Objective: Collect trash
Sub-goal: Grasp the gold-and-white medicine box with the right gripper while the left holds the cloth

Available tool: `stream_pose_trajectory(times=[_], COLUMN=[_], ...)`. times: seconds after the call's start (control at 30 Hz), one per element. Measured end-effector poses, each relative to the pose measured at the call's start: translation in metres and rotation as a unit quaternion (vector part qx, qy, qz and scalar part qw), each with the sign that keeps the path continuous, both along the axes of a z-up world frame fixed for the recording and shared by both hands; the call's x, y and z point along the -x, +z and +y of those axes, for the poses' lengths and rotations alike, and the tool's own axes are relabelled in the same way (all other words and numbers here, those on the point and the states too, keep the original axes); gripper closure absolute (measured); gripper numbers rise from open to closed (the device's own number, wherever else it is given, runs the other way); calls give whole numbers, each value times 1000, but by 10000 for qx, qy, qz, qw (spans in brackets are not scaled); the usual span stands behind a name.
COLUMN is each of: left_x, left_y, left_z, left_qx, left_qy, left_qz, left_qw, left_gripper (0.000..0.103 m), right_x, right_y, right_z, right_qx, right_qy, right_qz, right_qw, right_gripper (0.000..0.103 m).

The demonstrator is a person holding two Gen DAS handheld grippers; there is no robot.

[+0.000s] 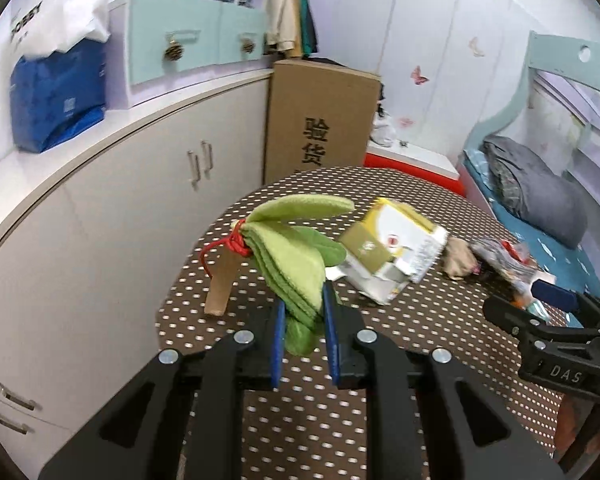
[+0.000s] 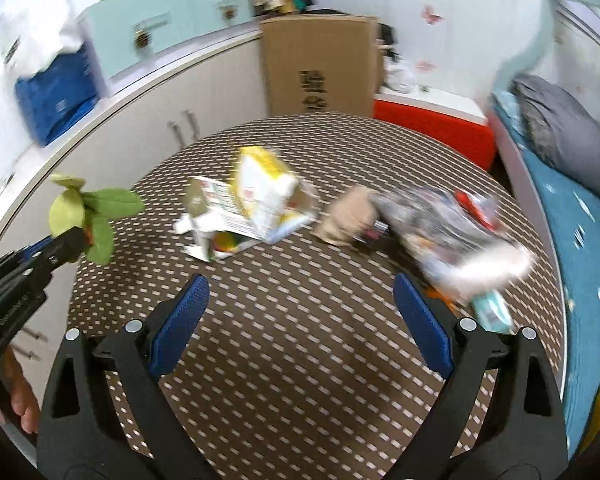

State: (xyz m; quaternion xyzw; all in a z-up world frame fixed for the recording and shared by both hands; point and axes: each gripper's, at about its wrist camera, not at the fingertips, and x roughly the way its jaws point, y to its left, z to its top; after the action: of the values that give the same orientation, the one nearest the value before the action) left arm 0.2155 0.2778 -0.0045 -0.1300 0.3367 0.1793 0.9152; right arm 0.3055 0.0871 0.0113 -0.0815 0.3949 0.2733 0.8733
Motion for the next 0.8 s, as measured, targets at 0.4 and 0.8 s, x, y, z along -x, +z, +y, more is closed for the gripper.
stream_pose_trajectory(times=[0.4, 0.8], left_x=[2, -4], left_y=[-16, -24], left_z=[49, 45], left_qx=[175, 226], left_qy=[400, 249], left_qz=[110, 203], left_qw=[9990, 9992], left_gripper=[86, 86], right_x=[-23, -32], right_y=[-26, -48], right_z=[99, 105], right_qx=[382, 518], right_qy=[1172, 1291], right_qz=[139, 320], right_qw=[9923, 9898], right_gripper=[12, 51])
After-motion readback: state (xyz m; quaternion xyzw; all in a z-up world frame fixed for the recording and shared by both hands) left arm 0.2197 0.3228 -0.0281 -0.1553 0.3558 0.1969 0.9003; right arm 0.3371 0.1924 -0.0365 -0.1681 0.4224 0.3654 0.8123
